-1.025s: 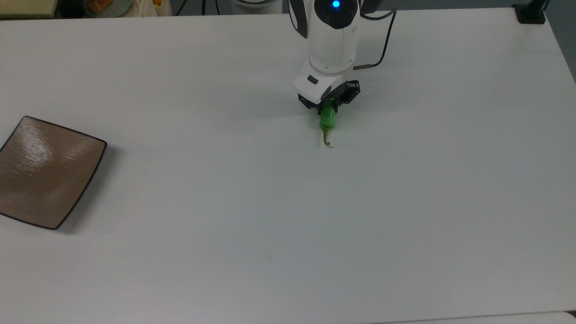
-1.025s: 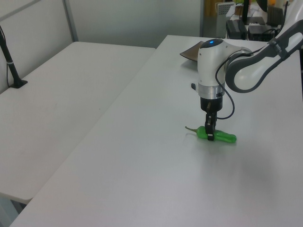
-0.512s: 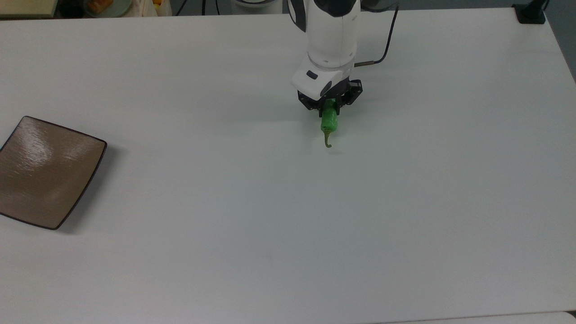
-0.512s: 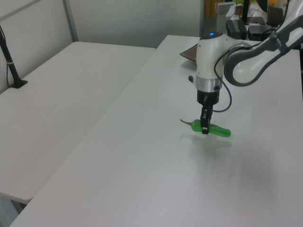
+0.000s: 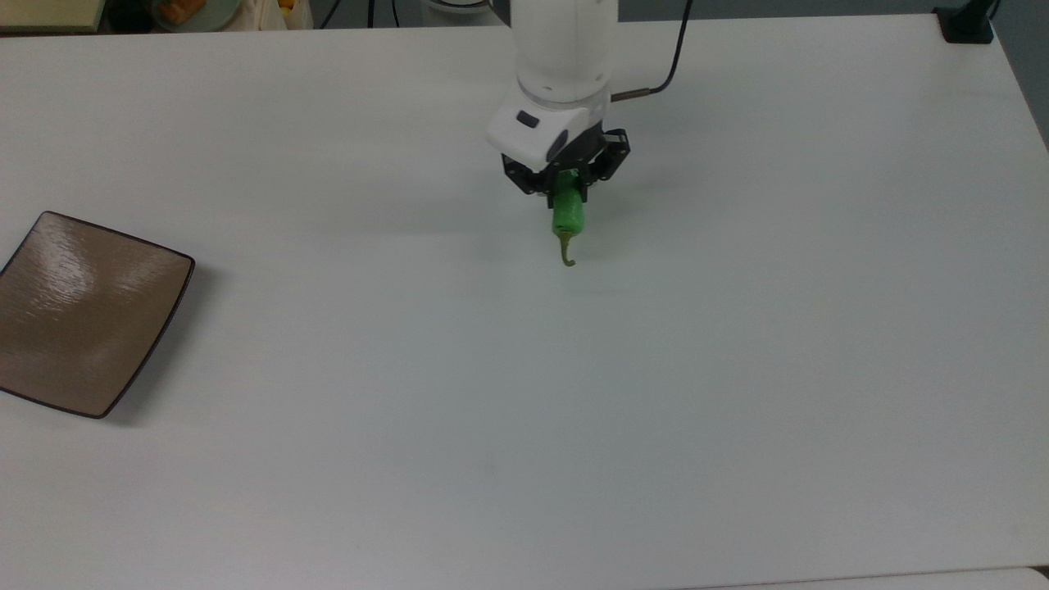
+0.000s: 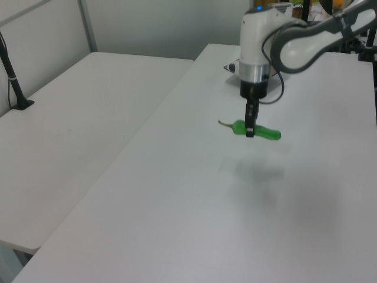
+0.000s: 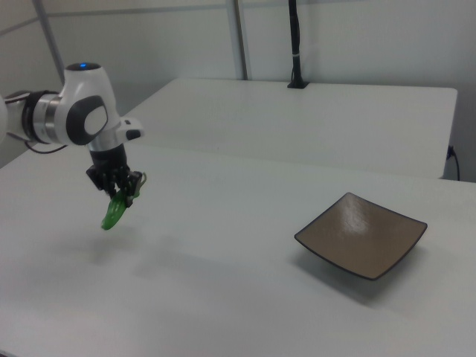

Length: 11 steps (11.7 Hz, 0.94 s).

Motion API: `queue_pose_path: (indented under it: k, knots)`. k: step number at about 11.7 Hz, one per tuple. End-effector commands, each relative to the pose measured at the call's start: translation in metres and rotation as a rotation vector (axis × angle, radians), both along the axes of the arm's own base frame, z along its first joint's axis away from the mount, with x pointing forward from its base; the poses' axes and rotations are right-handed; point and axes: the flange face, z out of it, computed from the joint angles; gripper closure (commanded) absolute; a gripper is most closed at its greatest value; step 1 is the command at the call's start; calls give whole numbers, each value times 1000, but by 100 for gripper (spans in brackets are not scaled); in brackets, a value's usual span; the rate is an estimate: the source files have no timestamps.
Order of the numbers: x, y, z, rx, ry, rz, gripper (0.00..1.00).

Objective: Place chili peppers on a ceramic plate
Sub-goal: 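Lift the chili pepper and carry it over the brown square plate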

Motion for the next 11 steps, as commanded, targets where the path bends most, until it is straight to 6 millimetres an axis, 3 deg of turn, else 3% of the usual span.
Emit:
queue_pose_path:
  k: [1,6,9,11]
  knots:
    - [24,-44,35,-12,-24,-2,88]
    - [48,-125,58,-54,-78,-12,88]
    - [59,-165,44,-72,-76,-14,88]
    - [69,-185,46,-77,-90,-17,88]
